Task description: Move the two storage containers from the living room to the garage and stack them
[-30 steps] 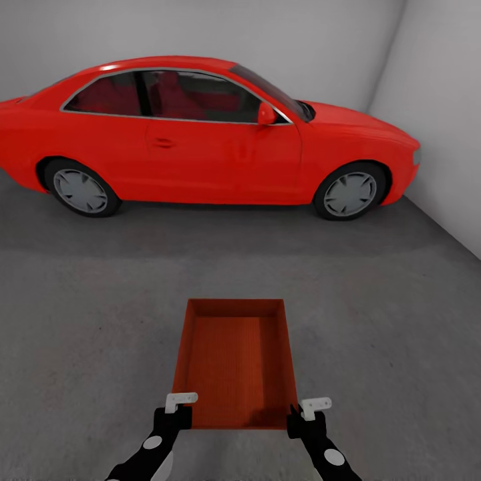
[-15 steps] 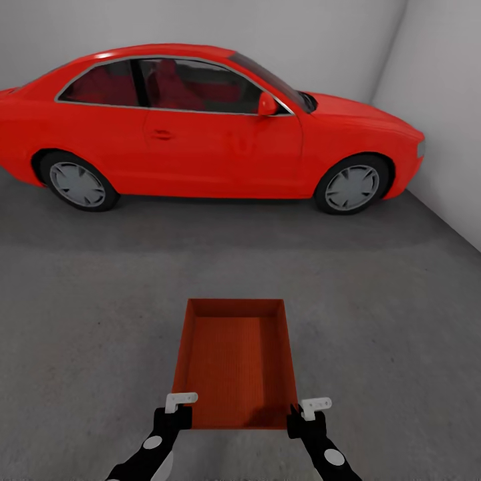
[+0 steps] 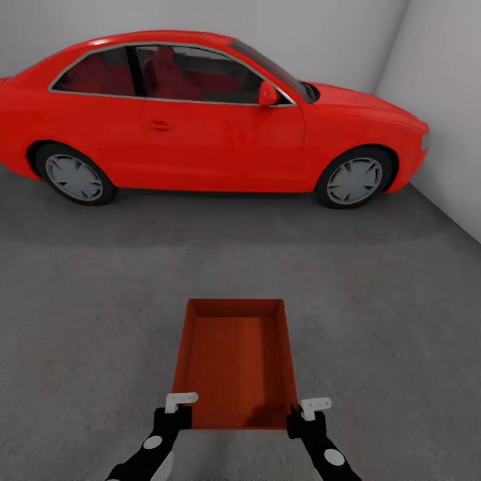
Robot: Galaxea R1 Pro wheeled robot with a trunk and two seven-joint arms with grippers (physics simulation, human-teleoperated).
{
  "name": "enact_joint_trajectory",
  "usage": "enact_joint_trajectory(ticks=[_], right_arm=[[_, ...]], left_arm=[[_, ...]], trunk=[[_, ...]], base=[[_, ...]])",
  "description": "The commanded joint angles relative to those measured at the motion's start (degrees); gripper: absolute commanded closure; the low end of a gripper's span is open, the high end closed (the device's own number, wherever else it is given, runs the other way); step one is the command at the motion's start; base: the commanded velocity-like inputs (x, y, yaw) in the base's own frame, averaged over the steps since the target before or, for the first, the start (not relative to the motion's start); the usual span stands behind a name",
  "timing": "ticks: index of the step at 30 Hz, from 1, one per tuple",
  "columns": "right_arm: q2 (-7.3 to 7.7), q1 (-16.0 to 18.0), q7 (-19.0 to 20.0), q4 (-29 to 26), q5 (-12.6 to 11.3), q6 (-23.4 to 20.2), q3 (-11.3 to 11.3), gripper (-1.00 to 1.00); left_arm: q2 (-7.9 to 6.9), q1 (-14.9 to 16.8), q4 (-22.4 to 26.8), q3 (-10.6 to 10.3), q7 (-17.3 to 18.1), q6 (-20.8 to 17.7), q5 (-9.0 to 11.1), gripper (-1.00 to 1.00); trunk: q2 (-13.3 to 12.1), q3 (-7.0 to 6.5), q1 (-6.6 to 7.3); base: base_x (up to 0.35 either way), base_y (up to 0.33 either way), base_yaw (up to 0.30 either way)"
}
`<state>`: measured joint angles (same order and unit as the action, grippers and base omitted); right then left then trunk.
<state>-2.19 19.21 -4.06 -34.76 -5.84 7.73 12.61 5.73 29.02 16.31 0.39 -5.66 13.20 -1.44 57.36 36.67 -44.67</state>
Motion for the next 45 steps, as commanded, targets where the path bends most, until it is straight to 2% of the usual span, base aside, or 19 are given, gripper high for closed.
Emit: enact_joint_trajectory(ticks=[1,45], right_arm=[[0.08,0.0,1.2,0.0,-0.6,0.2,0.6,1.00],[0.05,0.0,1.3,0.0,-0.6,0.2,0.6,1.00]], left_arm=[[-0.72,0.1,0.1,1.2,-2.9,0.2,-0.2,1.00],[-0.72,0.1,0.1,1.2,-2.9,0.2,-0.2,1.00]], trunk=[[0.4,0.32,-0.22],[18.1,12.28,-9.89]], base=[[0.000,0.000,0.000],[0.000,0.000,0.000]])
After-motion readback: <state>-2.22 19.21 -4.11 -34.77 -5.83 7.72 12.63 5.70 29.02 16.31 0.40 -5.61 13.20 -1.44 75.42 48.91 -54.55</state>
